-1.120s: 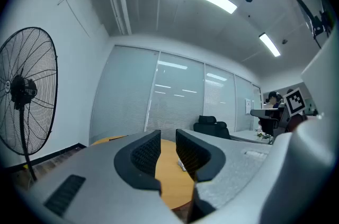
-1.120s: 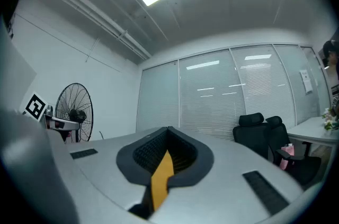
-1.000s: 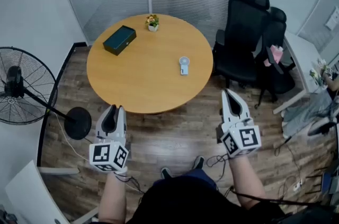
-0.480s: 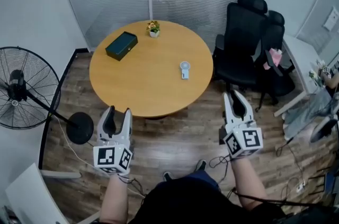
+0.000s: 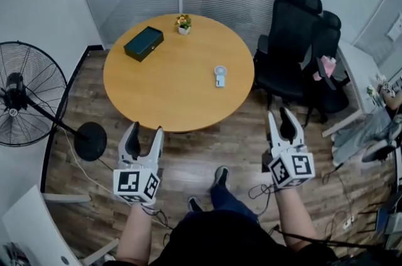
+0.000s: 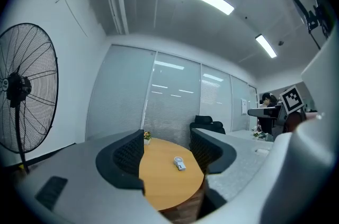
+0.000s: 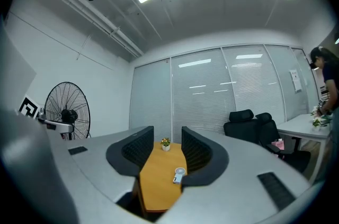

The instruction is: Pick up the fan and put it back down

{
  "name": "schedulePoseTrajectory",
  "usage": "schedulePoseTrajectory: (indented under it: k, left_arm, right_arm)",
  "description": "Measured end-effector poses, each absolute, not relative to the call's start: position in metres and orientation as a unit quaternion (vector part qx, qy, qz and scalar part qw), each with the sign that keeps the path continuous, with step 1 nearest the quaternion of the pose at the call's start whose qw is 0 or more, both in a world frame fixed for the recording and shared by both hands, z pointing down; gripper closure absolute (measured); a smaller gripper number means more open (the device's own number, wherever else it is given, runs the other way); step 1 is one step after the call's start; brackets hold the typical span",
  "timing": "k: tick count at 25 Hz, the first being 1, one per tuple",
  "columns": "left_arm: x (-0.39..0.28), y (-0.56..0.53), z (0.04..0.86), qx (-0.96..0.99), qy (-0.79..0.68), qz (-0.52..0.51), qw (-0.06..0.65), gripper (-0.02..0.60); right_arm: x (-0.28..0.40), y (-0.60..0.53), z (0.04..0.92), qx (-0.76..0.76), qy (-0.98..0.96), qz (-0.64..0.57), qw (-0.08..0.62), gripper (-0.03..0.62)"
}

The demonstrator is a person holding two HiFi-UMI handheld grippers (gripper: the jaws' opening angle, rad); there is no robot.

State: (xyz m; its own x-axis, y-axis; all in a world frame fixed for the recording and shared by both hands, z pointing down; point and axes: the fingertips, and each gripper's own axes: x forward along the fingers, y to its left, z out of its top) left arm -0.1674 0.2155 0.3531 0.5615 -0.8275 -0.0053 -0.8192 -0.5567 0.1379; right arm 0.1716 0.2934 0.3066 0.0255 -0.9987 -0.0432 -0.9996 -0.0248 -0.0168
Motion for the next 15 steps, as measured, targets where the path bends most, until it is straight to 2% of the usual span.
schedulePoseTrajectory:
  k: [7, 15]
  left_arm:
    - [-0.152, 0.187, 0.358, 0.873, -0.484, -0.014, 0.056, 0.318]
    - [-0.105, 0.137, 0.365, 0.865, -0.499, 0.013, 0.059, 0.318]
  right_arm:
    - [0.19, 0.247, 0.328, -0.701, 0.713, -0.016, 0.033, 0.421]
    - [0.231, 0.176, 0.354, -0.681, 0.728, -0.055, 0.048, 0.422]
